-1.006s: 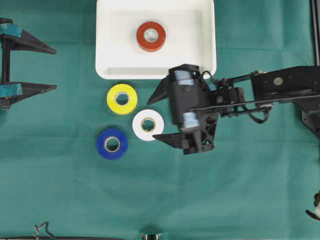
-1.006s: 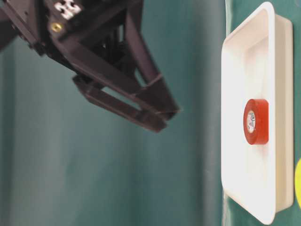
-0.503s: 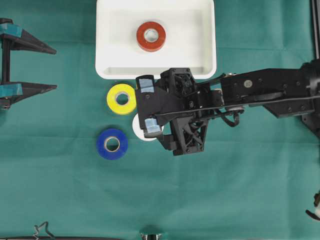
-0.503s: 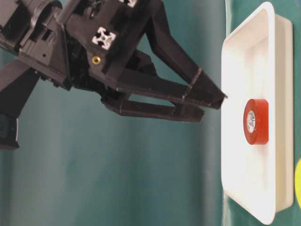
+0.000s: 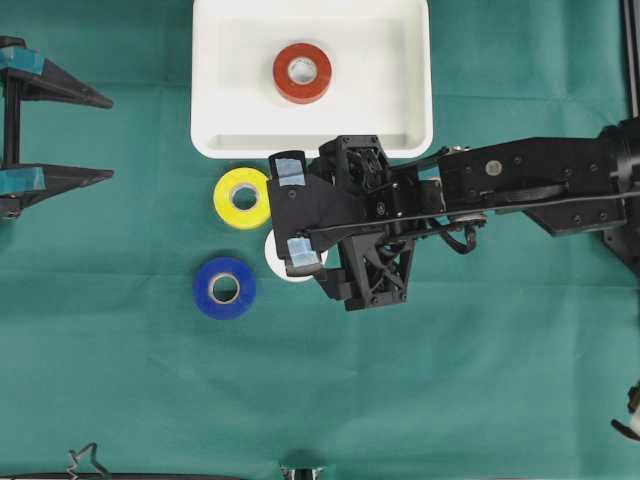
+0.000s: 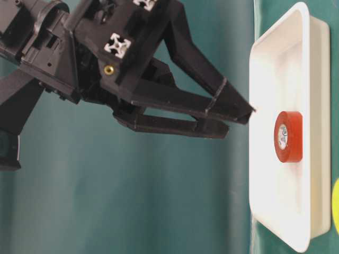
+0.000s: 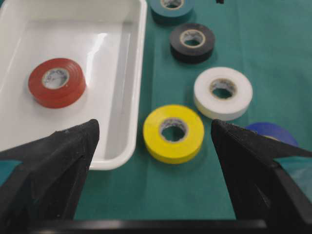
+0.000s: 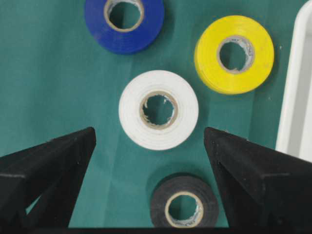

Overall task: Pick up the tape from a random location and place it into the white case.
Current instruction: 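Lower the right gripper into the white roll's hole and close on its rim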

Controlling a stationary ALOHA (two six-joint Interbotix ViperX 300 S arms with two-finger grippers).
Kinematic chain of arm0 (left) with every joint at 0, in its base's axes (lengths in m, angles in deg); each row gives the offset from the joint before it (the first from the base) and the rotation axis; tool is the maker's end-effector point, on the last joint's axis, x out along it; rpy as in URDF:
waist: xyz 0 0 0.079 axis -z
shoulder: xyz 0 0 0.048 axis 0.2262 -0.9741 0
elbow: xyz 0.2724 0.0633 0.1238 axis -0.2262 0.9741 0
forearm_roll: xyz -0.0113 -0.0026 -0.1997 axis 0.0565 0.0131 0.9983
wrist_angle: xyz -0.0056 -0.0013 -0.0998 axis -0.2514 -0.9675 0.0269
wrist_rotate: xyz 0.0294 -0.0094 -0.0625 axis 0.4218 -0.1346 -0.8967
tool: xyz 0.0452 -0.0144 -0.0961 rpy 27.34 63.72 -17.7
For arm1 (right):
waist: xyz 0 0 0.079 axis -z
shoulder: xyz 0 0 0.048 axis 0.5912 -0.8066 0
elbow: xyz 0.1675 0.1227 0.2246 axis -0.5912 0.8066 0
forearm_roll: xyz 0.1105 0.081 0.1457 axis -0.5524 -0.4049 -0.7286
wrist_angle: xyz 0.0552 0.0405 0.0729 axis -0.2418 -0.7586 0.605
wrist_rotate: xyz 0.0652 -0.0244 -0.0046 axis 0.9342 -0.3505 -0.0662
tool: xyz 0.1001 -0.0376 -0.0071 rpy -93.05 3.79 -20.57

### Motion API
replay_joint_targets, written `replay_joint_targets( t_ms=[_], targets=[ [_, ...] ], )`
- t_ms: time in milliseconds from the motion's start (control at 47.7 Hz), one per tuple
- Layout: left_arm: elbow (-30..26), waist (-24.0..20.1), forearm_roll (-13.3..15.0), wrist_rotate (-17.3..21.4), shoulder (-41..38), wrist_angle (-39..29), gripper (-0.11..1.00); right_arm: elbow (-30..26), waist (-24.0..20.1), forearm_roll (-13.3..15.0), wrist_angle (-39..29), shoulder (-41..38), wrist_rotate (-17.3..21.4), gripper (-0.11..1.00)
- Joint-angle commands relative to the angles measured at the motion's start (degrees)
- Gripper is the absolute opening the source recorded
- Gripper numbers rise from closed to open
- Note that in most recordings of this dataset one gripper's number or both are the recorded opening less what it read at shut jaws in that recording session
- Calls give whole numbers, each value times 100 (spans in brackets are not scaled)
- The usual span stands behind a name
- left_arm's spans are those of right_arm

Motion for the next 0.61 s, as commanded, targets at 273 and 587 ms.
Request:
replay_joint_targets(
  t_ms=[273,587],
  targets=[
    [-79,18,18,0,-35,26,94,-132,-18,18,18,70,18,92],
    [-70,18,9,0,-35,18,94,-114,-9,9,18,-26,35,92]
  ],
)
